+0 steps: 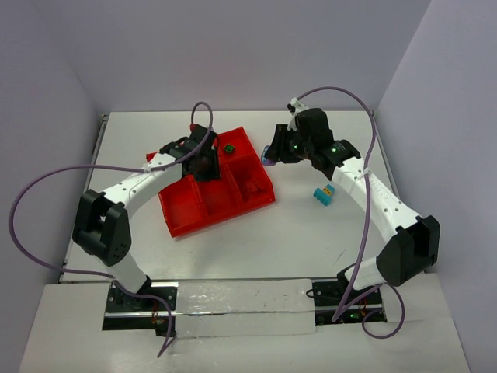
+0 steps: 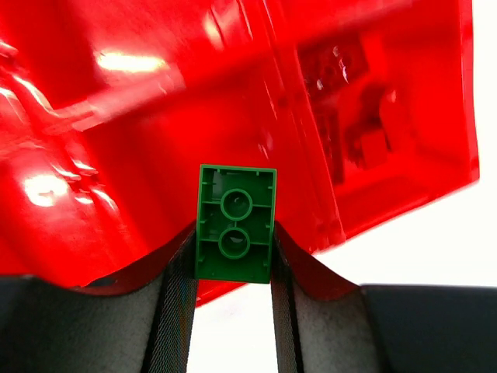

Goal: Sort the legos into containers by color

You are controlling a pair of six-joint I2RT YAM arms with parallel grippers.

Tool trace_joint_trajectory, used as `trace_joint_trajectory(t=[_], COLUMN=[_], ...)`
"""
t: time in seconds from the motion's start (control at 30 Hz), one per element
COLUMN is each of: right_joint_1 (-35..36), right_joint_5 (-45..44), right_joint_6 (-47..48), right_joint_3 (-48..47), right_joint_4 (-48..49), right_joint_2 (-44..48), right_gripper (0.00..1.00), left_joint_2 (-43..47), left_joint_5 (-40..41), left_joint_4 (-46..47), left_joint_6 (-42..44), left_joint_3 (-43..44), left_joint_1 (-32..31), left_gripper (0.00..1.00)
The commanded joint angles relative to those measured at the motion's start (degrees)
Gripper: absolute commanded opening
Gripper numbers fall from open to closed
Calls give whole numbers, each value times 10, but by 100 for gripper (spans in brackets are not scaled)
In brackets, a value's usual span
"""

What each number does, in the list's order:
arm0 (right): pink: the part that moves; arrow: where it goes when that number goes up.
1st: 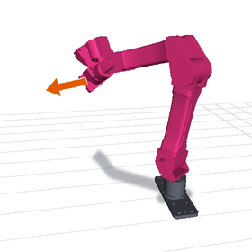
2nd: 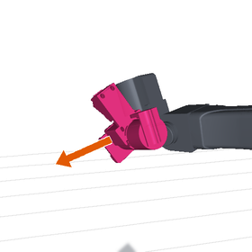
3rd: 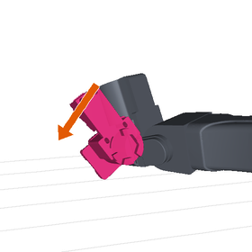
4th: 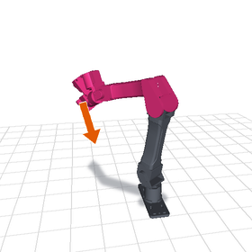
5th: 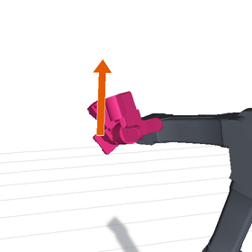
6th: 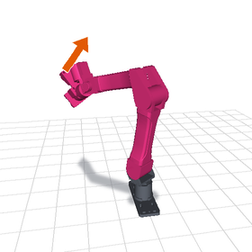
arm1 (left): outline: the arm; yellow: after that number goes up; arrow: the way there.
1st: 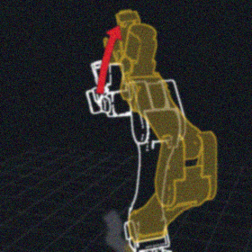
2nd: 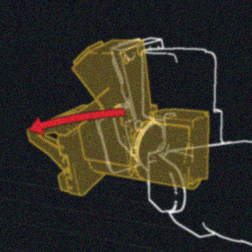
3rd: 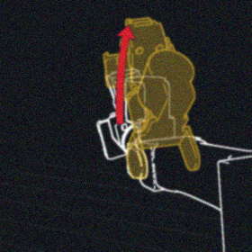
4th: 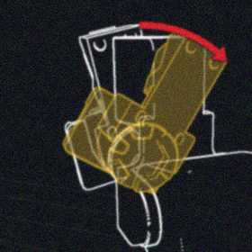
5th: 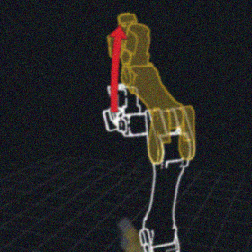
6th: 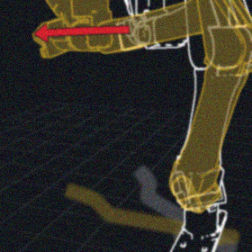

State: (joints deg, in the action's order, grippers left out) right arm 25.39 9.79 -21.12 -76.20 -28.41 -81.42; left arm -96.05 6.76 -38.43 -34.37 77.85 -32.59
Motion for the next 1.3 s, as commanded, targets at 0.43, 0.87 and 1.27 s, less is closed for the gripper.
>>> trace_joint_trajectory(t=[0.43, 0.87, 1.27], right_joint_1=[2, 1, 0], right_joint_5=[-23, 5, 12], right_joint_6=[-3, 10, 17], right_joint_3=[-62, -90, -98], right_joint_4=[-20, -28, -31], right_joint_2=[-25, -66, -80], right_gripper=[0, 0, 0], left_joint_2=[-310, -374, -414], left_joint_5=[106, 133, 126], left_joint_4=[-55, -30, -34], left_joint_6=[46, 54, 73], left_joint_3=[467, 468, 515], left_joint_1=[-6, -5, -3], left_gripper=[0, 0, 58])
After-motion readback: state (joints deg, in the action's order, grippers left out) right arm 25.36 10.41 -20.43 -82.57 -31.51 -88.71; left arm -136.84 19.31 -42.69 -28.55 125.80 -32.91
